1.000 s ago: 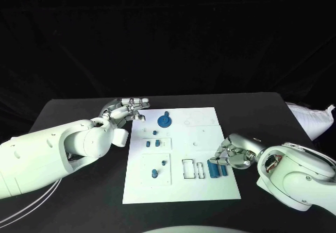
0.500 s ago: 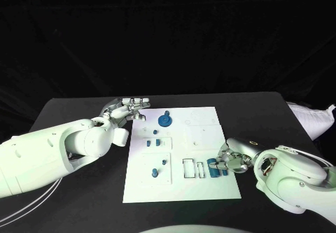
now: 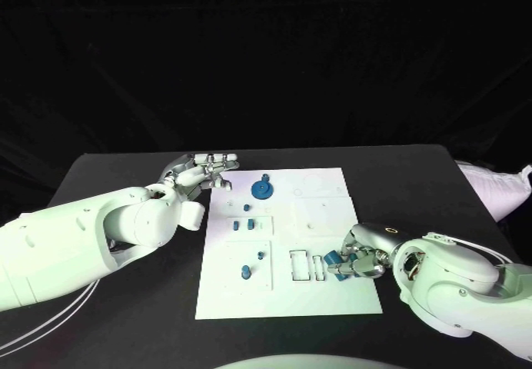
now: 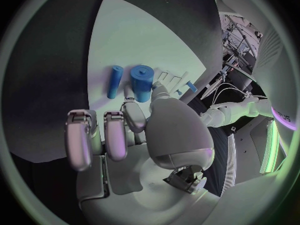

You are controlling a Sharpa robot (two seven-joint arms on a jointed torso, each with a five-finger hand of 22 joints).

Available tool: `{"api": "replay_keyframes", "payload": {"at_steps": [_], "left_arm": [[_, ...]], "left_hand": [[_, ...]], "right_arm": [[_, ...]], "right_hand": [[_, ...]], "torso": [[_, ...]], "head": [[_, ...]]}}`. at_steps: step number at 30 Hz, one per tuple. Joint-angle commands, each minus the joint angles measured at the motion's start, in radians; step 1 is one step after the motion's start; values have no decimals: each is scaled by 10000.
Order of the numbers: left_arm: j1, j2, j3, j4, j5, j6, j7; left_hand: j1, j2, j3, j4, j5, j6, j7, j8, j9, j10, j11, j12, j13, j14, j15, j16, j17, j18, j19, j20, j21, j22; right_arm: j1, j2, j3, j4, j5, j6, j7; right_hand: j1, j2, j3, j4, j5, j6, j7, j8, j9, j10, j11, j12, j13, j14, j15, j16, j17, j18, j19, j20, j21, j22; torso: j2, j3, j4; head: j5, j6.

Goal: Assemble the parts on the task board

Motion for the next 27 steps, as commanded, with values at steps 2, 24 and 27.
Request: {"api": "replay_keyframes", "payload": {"at_steps": [2, 24, 27], "left_arm": [[-2, -4, 5, 31, -36, 208, 30], [-12, -24, 5, 40, -36, 228, 30], [-19, -19, 5, 37, -36, 233, 30]], "left_hand": [[-124, 5, -29, -19, -22, -78, 11, 45, -2, -76, 8, 55, -3, -67, -15, 69, -14, 176, -64, 15, -7, 9], [-124, 5, -29, -19, -22, -78, 11, 45, -2, -76, 8, 55, -3, -67, -15, 69, -14, 176, -64, 15, -7, 9], [-144, 10, -39, -17, -23, -91, 14, 52, -2, -94, 11, 69, -3, -70, -10, 77, -20, 176, -67, 20, -7, 8]], "right_arm": [[-156, 122, -29, -131, -284, 300, -167], [-165, -61, 97, 430, 273, -1871, -146], [-118, -54, 131, 576, 555, -2122, -95]], "right_hand": [[-51, 67, -58, -28, 8, -1, -65, 83, 28, 105, -138, 887, 2392, 696, -83, 43, 592, -104, 212, -54, 60, 1374], [592, 655, -122, -47, 1508, -36, -160, 495, 592, 197, -230, 888, 2626, 695, -161, 73, 634, -119, 260, -129, 90, 1445], [596, 660, -136, -43, 1572, -43, -163, 506, 615, 202, -233, 887, 2635, 697, -165, 76, 641, -118, 259, -132, 88, 1442]], "torso": [[10, -12, 15], [-14, -9, -5], [-7, -10, 10]], "head": [[17, -18], [-1, 56], [-6, 62]]}}
